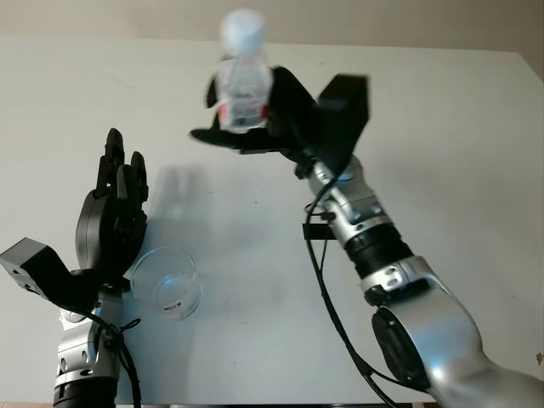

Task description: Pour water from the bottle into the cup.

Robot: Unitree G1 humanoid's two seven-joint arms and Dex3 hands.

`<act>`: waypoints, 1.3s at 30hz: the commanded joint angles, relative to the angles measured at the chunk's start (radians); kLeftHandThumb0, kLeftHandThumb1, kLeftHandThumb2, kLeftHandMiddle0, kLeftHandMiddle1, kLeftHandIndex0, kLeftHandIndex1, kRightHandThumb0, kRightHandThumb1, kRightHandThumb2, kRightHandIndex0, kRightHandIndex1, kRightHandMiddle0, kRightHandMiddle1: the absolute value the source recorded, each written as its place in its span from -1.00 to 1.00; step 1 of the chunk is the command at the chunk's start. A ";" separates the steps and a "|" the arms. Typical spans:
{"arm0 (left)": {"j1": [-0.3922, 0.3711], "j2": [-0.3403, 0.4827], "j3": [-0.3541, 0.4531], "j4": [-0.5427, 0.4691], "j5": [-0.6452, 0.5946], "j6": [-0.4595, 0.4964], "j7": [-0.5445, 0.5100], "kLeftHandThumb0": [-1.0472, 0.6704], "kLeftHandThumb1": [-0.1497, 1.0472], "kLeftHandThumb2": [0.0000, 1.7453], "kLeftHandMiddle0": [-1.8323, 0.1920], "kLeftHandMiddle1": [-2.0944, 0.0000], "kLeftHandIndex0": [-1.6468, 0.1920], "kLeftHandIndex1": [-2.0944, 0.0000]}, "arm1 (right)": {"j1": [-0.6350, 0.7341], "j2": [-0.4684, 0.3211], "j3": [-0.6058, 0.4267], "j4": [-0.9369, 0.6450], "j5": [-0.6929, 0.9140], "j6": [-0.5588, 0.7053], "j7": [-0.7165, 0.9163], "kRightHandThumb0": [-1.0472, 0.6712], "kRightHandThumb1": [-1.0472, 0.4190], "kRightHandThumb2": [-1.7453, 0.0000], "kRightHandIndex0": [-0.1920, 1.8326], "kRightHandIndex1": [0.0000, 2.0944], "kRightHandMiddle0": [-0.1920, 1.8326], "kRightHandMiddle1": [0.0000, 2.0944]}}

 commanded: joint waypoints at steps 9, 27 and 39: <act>0.012 -0.001 0.002 0.031 -0.002 0.017 -0.012 -0.67 1.00 -0.38 1.00 0.99 1.00 0.99 | 0.163 -0.125 -0.059 -0.258 -0.023 0.161 0.034 -0.06 -1.00 0.61 0.54 1.00 0.12 1.00; 0.021 0.006 0.020 0.033 -0.008 0.013 -0.033 -0.68 1.00 -0.34 1.00 1.00 1.00 1.00 | 0.475 -0.192 -0.029 -0.454 -0.250 -0.022 -0.041 -0.14 -1.00 0.60 0.12 1.00 -0.31 1.00; 0.035 0.015 0.034 0.025 -0.014 0.013 -0.043 -0.68 1.00 -0.34 1.00 1.00 1.00 1.00 | 0.537 -0.113 -0.077 -0.467 -0.104 0.166 -0.045 -0.19 -1.00 0.58 0.46 1.00 -0.22 1.00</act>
